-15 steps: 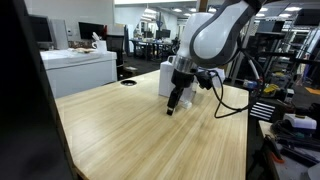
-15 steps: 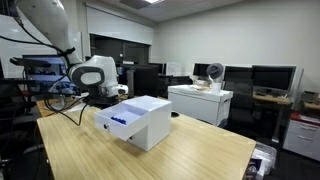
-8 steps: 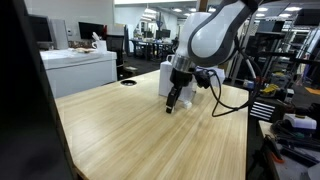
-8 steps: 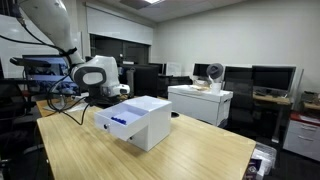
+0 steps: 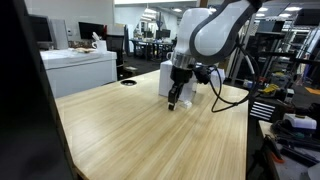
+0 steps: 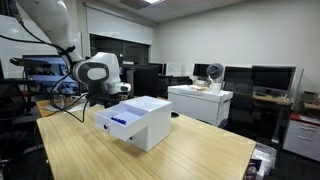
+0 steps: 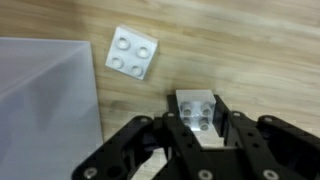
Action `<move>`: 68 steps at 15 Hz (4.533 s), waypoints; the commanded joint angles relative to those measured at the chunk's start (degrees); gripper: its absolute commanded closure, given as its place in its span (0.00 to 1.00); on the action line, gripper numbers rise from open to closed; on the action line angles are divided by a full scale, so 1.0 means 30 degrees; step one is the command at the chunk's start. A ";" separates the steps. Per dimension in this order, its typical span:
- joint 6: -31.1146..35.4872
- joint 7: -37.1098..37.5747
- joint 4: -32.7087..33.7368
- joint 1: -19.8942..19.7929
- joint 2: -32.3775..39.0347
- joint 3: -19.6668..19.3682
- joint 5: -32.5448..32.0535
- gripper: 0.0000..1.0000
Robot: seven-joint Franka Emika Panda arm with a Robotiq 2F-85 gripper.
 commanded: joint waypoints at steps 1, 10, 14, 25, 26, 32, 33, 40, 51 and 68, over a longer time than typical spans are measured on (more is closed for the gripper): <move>-0.2528 0.2104 -0.0032 0.0615 -0.2553 -0.0796 -0.1889 0.86; -0.5429 0.4738 0.0484 -0.0136 -0.6642 -0.0688 -0.4533 0.86; -0.5901 0.5238 0.0529 -0.0909 -0.7911 -0.1061 -0.4595 0.86; -0.5877 0.6142 -0.1300 -0.3833 -0.8606 -0.2521 -0.5336 0.86; -0.5926 0.6289 -0.1398 -0.3951 -0.8550 -0.2553 -0.5430 0.86; -0.5919 0.6663 -0.1766 -0.4051 -0.8533 -0.2443 -0.5887 0.27; -0.5970 0.6628 -0.1688 -0.3947 -0.8609 -0.2374 -0.5814 0.21; -0.6101 0.6622 -0.1637 -0.3680 -0.8805 -0.1860 -0.5856 0.00; -0.6452 0.5999 -0.1463 -0.2656 -0.9749 -0.1420 -0.4763 0.00; -0.4018 0.6074 -0.4262 -0.0302 -0.6899 -0.0119 -0.4121 0.00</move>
